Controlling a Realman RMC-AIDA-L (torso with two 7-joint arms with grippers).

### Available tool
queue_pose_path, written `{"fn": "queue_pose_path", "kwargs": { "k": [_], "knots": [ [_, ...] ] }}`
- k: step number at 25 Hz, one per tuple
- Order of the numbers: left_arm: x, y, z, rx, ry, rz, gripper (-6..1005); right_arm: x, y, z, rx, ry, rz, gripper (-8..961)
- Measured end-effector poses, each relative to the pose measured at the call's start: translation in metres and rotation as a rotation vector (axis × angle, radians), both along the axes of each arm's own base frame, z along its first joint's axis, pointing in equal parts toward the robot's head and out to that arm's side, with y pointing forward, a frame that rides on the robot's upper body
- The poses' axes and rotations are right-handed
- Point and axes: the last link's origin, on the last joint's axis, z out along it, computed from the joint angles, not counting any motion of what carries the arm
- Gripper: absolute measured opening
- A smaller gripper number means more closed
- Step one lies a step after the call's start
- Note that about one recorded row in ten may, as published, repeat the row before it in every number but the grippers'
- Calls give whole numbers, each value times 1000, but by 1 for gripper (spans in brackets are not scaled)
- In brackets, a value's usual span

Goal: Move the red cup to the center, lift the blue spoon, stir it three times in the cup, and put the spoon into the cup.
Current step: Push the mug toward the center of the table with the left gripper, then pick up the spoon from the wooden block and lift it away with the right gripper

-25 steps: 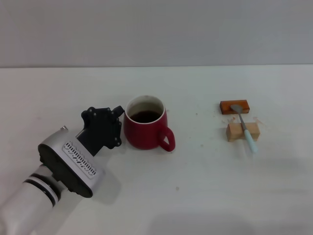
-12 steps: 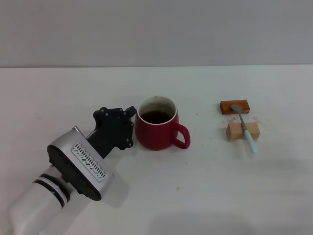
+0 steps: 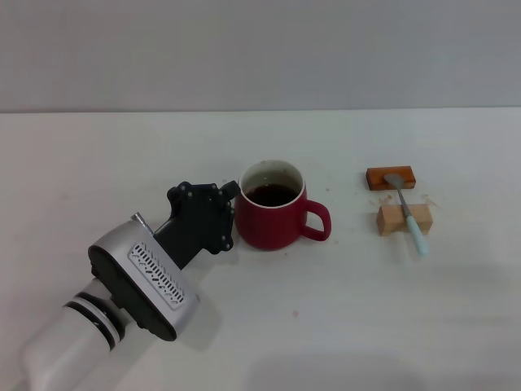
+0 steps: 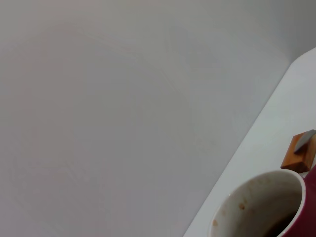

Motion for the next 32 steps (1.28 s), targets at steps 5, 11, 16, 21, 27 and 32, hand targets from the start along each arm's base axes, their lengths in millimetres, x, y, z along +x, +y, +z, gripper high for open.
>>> {"fn": "queue_pose_path", "kwargs": {
  "k": [5, 11, 16, 21, 27, 32],
  "knots": [
    [-9, 3, 11, 57, -27, 42, 122, 1, -1, -1, -2, 1, -4, 776],
    [-34, -1, 64, 284, -369, 214, 130, -2, -4, -8, -34, -6, 8, 775],
    [-75, -18, 111, 418, -776, 356, 136, -9, -9, -16, -65, -15, 44, 775],
    [-91, -29, 114, 446, -772, 403, 142, -18, -14, -31, -129, -19, 92, 776],
    [-96, -32, 113, 447, -750, 424, 410, -21, -16, -51, -239, -31, 102, 776],
    [-96, -30, 113, 446, -746, 423, 586, -18, -13, -58, -289, -30, 78, 776]
  ]
}}
